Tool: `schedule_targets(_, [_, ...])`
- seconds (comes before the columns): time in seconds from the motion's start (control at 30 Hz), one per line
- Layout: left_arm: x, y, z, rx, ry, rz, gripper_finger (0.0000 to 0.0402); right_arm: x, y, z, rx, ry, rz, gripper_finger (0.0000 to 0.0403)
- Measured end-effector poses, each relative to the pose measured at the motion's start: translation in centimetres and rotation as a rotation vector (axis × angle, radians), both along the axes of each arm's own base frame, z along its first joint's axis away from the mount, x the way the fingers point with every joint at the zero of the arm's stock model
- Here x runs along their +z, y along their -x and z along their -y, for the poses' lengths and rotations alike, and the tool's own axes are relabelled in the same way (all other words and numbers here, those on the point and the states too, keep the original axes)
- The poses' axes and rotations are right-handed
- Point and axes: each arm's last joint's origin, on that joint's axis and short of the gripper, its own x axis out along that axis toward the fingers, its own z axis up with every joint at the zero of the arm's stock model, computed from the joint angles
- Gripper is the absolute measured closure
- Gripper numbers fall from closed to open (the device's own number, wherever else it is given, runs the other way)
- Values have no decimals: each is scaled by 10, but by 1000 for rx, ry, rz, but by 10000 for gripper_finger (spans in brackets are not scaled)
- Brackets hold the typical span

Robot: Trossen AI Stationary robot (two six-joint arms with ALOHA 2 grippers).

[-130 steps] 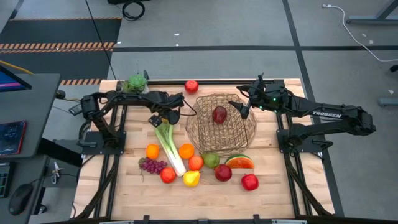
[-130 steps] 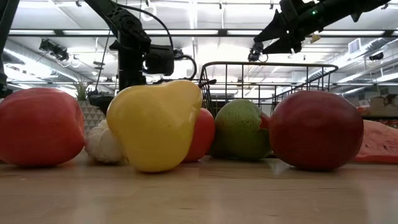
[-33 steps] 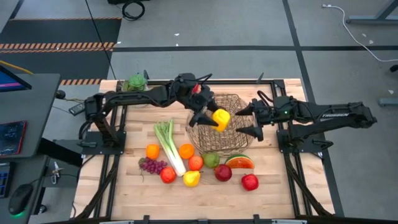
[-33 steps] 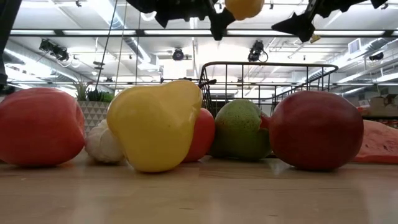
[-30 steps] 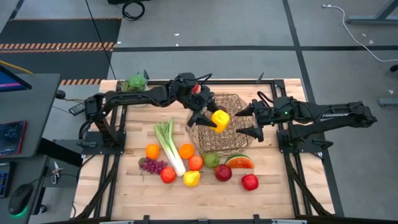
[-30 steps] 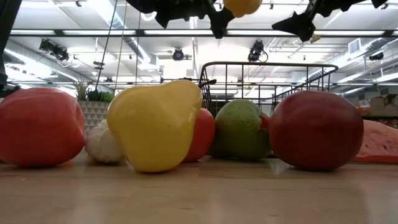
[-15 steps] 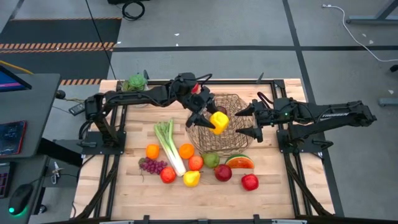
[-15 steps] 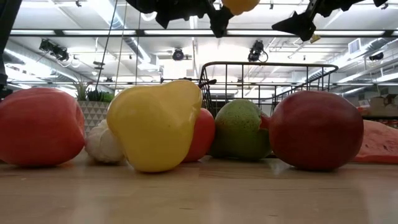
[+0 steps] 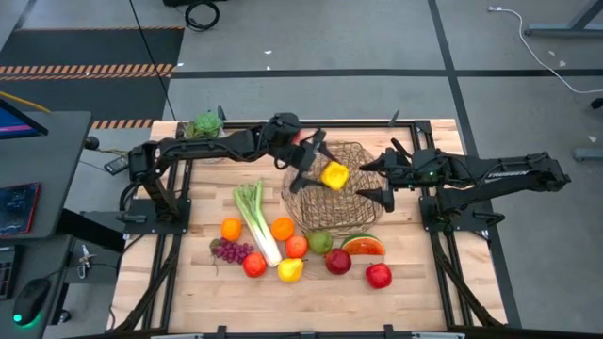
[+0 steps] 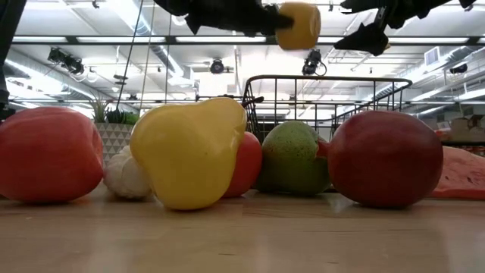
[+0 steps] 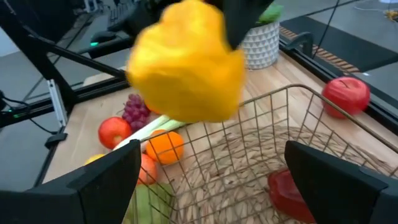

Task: Build produce basket
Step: Put the yellow bell pepper into the brown wire basket

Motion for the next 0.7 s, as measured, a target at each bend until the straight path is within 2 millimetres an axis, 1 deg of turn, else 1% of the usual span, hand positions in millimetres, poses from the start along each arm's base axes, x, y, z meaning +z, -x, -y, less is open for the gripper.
schedule_targets(0.17, [-1,-3,14,117,-372,16,72,0,1,2,-17,16,-3,3])
schedule_targets(0.23, [-3,-5,22,127,-536,0,72,0,1,4,-43,33,-3,3])
schedule_targets(0.37, [-5,-6,39,92,-847,-15,72,1,2,7,-85,53,-4,3])
schedule_targets(0.5, [-5,-8,53,50,-1055,-10,72,0,2,9,-98,55,-8,3])
schedule_targets(0.7, [-6,-10,77,-21,-1258,0,72,0,2,10,-106,58,-12,3])
